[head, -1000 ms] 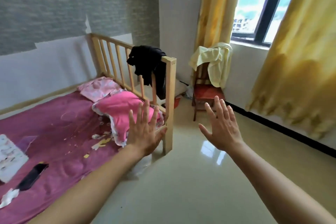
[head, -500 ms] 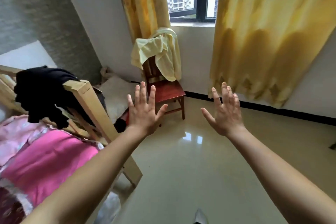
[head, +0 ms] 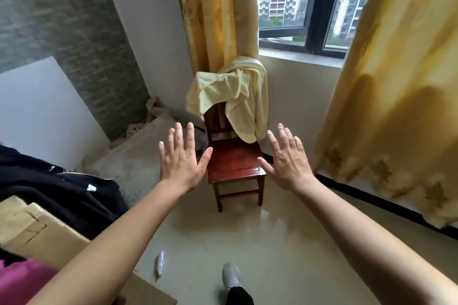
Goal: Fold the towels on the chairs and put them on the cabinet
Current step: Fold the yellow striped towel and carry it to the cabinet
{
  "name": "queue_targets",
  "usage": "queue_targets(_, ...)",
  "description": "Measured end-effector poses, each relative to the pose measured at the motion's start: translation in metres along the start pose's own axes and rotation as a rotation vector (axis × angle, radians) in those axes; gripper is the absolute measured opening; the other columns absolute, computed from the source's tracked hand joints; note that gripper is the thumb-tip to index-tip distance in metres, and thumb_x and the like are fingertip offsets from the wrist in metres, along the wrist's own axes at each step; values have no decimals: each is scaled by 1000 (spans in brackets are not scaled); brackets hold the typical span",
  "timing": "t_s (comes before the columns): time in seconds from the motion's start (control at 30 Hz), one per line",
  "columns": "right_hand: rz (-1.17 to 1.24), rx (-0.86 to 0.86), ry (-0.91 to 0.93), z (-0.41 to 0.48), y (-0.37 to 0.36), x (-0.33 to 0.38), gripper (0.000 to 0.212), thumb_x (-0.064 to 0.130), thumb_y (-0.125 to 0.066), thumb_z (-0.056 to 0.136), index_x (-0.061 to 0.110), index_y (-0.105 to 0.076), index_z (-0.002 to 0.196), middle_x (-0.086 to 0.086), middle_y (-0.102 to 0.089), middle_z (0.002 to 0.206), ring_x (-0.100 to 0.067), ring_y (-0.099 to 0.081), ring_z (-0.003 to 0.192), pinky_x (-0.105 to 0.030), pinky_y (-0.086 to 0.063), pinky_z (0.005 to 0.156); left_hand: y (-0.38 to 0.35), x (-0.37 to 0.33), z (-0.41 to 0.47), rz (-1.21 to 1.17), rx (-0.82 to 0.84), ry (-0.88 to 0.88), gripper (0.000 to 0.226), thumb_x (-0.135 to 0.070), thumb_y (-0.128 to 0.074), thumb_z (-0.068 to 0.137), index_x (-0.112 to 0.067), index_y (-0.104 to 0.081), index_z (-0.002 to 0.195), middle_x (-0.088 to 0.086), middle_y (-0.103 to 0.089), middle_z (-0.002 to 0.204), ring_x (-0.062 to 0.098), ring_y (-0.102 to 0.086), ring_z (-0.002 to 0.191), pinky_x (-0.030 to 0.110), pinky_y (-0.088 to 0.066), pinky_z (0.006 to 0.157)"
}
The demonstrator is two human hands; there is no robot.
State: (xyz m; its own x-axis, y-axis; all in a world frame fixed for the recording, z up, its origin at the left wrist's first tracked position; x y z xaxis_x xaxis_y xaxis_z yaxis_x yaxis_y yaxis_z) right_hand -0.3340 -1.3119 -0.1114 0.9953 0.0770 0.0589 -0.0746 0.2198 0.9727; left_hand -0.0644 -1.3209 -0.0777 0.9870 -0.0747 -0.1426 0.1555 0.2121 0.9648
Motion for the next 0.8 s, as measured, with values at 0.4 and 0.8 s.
queue_targets(0.4, -16, 102, -75, 297, -77, -106, 81, 62, -34, 98, 16, -9, 160, -15, -12, 166, -29, -12, 153, -41, -18, 121, -116, -38, 314, -157, 223, -50, 80, -62, -26, 97, -24, 14, 155, 9, 6, 165, 25, -6, 151, 45, -14, 121)
queue_targets(0.8, 254, 173, -53, 580, -192, -207, 77, 57, -38, 99, 15, -13, 158, -13, -16, 164, -30, -23, 149, -45, -35, 113, -286, -103, 549, -613, 574, 506, 79, -58, -35, 99, -17, -4, 158, 8, -7, 165, 24, -8, 152, 42, -14, 122)
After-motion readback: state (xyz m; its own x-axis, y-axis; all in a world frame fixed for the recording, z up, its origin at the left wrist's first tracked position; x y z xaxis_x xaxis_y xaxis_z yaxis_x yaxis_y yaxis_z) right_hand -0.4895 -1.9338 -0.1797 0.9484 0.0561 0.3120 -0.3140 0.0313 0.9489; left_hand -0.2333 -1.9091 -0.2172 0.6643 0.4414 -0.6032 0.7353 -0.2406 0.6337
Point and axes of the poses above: each hand's wrist, its own z-axis towards the middle knuckle, its own y-axis out of the back of the hand, x = y × z, the point moved 3 cm from there along z, towards the middle knuckle
